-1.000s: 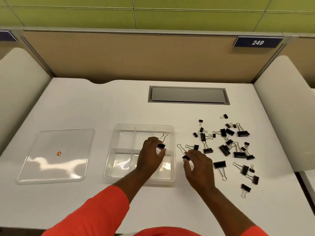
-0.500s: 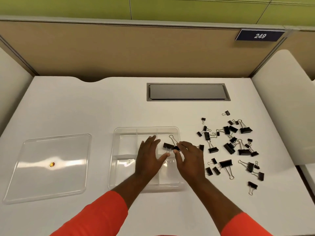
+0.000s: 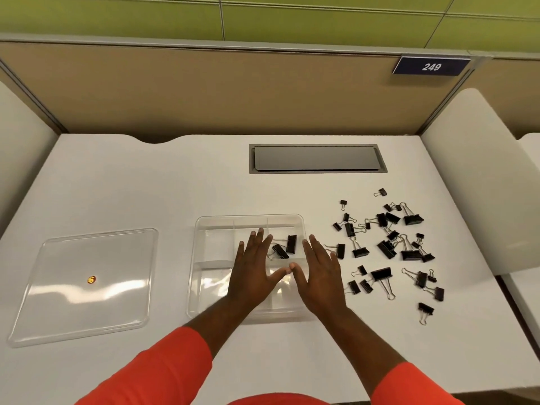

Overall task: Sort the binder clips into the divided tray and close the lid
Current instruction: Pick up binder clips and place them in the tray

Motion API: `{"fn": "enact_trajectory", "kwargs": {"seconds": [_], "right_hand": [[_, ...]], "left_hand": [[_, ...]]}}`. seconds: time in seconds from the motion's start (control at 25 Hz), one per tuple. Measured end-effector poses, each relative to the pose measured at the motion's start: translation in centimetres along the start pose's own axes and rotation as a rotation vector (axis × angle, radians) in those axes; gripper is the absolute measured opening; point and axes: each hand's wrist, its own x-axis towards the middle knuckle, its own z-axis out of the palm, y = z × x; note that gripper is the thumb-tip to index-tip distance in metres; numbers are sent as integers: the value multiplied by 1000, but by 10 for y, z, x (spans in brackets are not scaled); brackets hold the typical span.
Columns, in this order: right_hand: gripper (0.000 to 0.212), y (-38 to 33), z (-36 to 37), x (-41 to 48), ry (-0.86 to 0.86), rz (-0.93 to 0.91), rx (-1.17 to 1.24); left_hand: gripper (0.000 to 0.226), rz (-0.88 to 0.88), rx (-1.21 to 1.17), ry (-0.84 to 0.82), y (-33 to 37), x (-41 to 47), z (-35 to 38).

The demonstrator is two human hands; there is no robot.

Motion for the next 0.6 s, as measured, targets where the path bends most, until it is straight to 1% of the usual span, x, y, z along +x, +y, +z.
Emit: {"fn": "enact_trajectory", "kwargs": {"seconds": [0.2,0.28,0.4,0.52,0.6], "right_hand": [[66,12,-13,-27,-14,27,-24],[67,18,-20,-37,-12,44,-35],[67,28,-29,-49,16,62,-44],[66,43,-34,-58,41,77,-53],[66,57,-39,-61,37,76,-44]], "left_hand": [[93,9,46,-19,13,-9,-2],[91,-25,65,3,17,-11,-3],[86,-74,68,3,18,-11,-5],[79,-31,139,-7,19,-11,3],[70,-46,156,24,22,-10,10]]}}
